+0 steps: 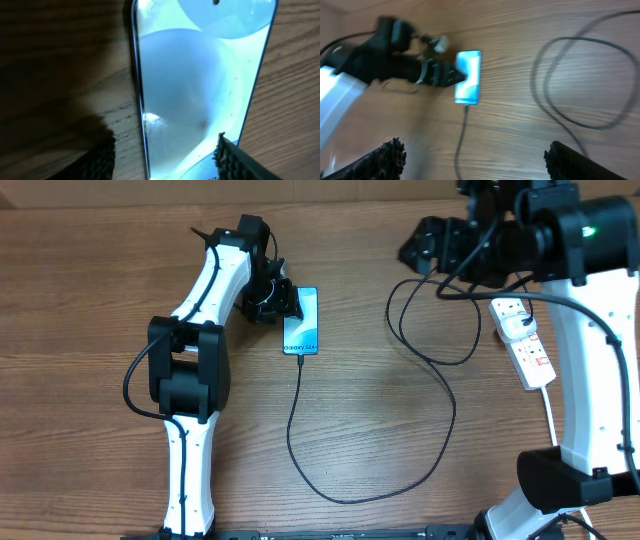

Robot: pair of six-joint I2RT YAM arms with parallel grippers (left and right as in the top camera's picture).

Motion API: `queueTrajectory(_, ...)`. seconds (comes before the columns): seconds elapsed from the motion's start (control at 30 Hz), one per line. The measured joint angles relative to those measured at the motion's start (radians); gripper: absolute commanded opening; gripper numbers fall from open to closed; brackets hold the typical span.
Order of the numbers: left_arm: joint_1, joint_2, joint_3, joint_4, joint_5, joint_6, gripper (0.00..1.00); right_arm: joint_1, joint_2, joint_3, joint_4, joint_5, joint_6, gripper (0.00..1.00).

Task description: Plug charger to phone and switch on socket

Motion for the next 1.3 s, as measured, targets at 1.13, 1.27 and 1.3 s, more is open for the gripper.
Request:
queueTrajectory(1.13, 0.077, -0.621, 0.341, -0.414, -0.42, -0.029, 1.0, -0.712, 0.405, 0.001, 0.064, 0.325, 0.139, 1.0)
queueTrajectory(1.27, 0.077, -0.595, 0.312, -0.414, -0.439, -0.04, 1.0, -0.723, 0.446, 0.001, 0.071, 0.326, 0.139, 1.0)
queueTrajectory(1.3, 0.077, -0.595, 0.31, -0.414, -0.441, -0.042, 1.0, -0.724, 0.455, 0.001, 0.074, 0.326, 0.139, 1.0)
